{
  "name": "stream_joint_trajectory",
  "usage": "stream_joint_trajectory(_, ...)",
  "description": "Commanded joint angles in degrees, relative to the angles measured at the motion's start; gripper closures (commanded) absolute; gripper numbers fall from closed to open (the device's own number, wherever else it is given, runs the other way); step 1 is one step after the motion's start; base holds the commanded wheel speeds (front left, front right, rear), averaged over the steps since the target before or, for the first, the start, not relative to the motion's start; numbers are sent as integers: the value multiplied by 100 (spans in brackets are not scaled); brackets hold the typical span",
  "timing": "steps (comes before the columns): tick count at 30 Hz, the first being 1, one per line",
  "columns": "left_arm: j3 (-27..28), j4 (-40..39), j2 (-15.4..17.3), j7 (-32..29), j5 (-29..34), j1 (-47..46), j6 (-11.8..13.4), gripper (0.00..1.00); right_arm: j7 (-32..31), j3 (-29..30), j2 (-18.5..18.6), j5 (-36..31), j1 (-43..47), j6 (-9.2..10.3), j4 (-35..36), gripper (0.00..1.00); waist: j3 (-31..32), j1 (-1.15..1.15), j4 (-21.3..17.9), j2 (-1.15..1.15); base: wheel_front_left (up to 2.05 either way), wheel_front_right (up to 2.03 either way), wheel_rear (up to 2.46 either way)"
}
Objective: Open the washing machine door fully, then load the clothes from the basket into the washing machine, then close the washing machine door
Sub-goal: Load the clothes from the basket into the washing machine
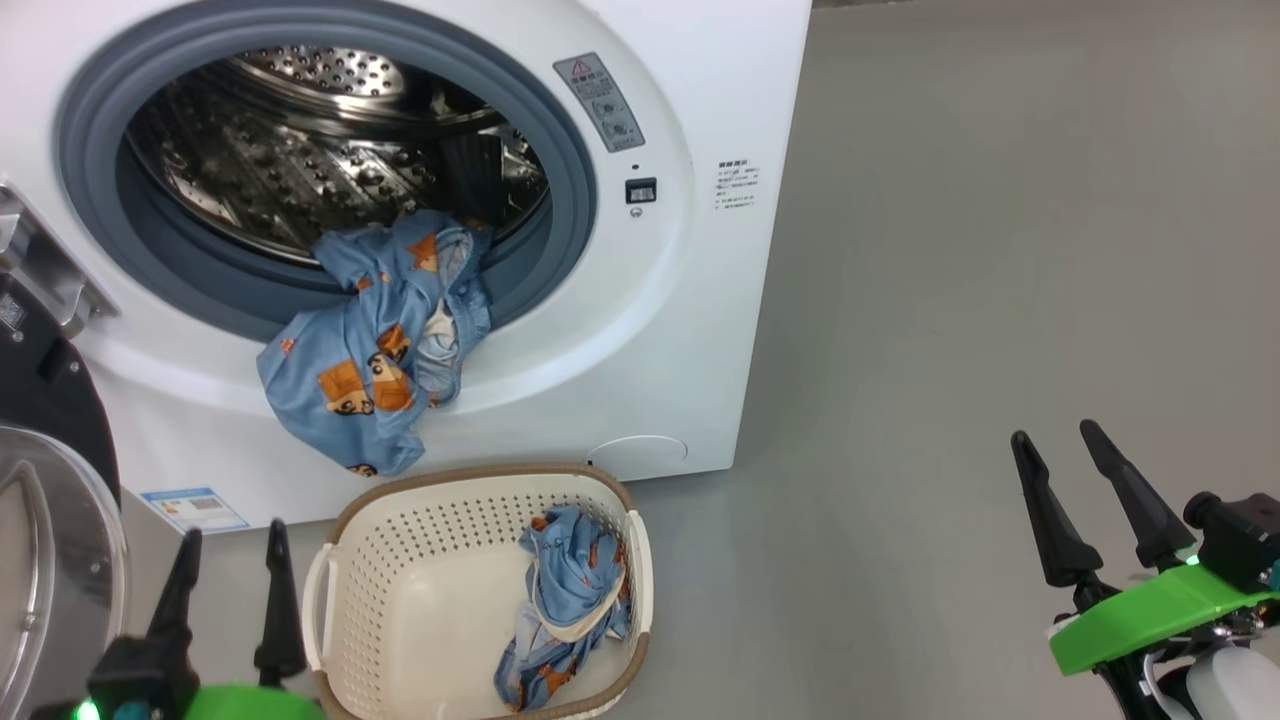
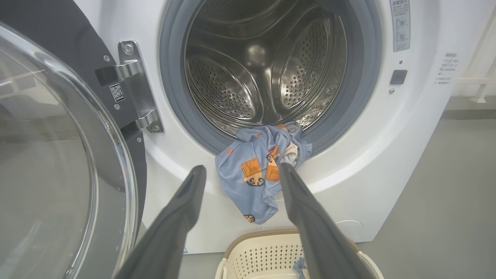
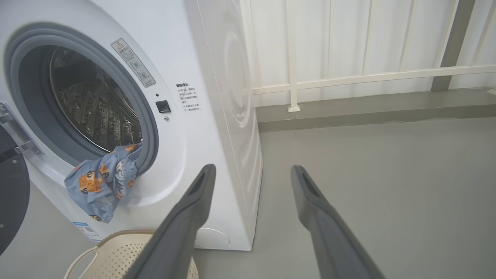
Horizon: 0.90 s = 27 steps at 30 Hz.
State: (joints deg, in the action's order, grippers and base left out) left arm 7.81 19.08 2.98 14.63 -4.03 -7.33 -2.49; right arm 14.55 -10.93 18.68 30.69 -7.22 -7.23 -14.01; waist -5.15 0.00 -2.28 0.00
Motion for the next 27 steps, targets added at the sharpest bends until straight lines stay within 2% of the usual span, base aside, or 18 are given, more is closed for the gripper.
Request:
stream_joint_trajectory(1, 166, -247, 77, 37, -28, 95, -1, 0, 45, -61, 144, -100, 61, -25, 133, 0, 45, 0, -6, 0, 0, 0, 0)
stream_joint_trajectory(16, 165, -526, 20, 37, -123, 440, 64, 0, 45, -28, 147, -113, 108, -25, 170, 0, 24, 0, -58, 0, 0, 0, 0)
stream_joint_trajectory(27, 97, -64, 5, 37, -228, 51, 28, 0, 45, -70, 34, -103, -28, -25, 225, 0, -333, 0, -167, 0, 0, 0, 0)
